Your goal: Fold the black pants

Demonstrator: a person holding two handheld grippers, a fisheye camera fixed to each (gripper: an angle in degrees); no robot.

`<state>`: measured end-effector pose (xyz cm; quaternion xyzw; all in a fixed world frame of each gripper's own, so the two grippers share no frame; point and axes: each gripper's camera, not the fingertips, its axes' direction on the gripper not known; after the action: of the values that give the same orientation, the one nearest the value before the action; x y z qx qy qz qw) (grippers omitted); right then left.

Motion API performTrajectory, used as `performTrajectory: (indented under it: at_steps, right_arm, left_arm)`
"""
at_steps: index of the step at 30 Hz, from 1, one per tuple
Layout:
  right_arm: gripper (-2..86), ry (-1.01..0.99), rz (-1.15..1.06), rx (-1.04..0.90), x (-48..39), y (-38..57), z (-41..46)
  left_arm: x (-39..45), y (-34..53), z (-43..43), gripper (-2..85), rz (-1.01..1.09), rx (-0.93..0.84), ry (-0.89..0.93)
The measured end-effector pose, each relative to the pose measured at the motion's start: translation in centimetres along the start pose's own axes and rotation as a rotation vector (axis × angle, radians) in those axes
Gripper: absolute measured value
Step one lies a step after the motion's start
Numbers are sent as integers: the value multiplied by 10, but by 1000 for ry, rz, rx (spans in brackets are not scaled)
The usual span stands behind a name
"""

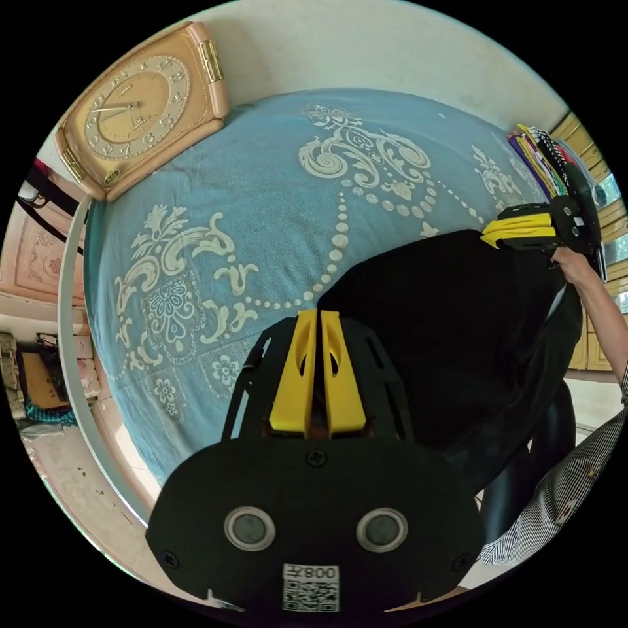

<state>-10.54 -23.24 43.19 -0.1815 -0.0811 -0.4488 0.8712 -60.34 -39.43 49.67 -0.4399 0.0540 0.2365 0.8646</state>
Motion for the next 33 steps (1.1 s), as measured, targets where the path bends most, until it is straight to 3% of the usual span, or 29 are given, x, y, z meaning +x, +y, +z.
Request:
performTrajectory:
  at_steps: [16, 24, 33]
  right_arm:
    - [5, 52, 20, 185, -94, 99, -104]
    - [4, 71, -52, 180, -179, 161, -129]
    - [4, 34, -123, 56, -260, 209, -90]
  left_arm:
    - [42, 143, -105, 8, -41, 254, 20]
    - [70, 247, -115, 8, -70, 254, 52]
    - [96, 347, -87, 6, -132, 168, 83]
